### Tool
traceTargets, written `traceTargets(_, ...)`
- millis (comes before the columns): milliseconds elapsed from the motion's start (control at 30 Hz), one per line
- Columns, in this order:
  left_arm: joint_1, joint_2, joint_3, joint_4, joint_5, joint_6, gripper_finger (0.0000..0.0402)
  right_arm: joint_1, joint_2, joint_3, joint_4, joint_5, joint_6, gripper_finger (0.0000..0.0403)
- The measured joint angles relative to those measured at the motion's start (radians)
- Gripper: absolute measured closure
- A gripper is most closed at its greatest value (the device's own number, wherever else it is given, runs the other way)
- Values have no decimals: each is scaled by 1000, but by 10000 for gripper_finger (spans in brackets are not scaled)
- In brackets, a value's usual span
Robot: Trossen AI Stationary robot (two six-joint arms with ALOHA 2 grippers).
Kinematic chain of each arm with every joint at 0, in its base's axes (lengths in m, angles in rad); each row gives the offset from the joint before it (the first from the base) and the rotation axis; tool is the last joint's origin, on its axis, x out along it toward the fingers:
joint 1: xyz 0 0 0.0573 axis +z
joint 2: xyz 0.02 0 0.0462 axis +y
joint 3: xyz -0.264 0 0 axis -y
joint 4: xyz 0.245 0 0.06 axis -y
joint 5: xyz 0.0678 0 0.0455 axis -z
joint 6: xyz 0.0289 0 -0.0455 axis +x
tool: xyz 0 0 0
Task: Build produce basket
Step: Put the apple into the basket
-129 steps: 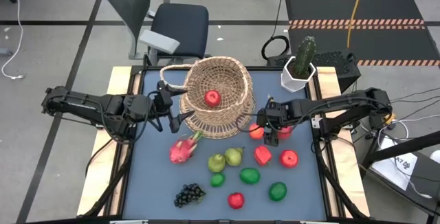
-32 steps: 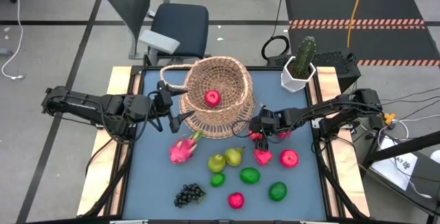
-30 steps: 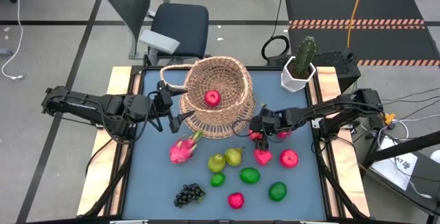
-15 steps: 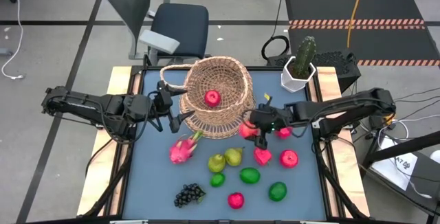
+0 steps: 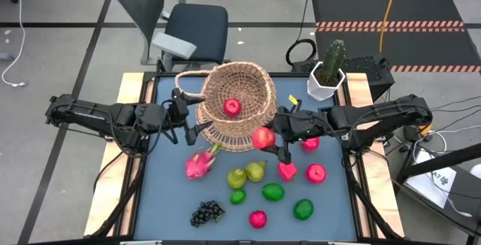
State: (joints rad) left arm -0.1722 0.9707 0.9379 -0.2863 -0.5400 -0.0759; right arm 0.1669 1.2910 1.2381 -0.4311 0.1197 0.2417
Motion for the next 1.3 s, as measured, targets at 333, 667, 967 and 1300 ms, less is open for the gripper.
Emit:
traceTargets(333, 0, 0, 0, 2, 0, 6, 11, -8, 0, 120, 179, 62, -75, 57)
traceTargets(667, 0, 0, 0, 5, 0, 6, 11, -109, 7, 165, 315, 62, -123, 57)
traceTargets(967, -2, 0, 0, 9, 0, 5, 11, -276, 127, 206, 335, -52, -107, 57)
traceTargets(1300, -6, 0, 0, 14, 0, 18, 11, -382, 383, 529, 91, -68, -233, 57)
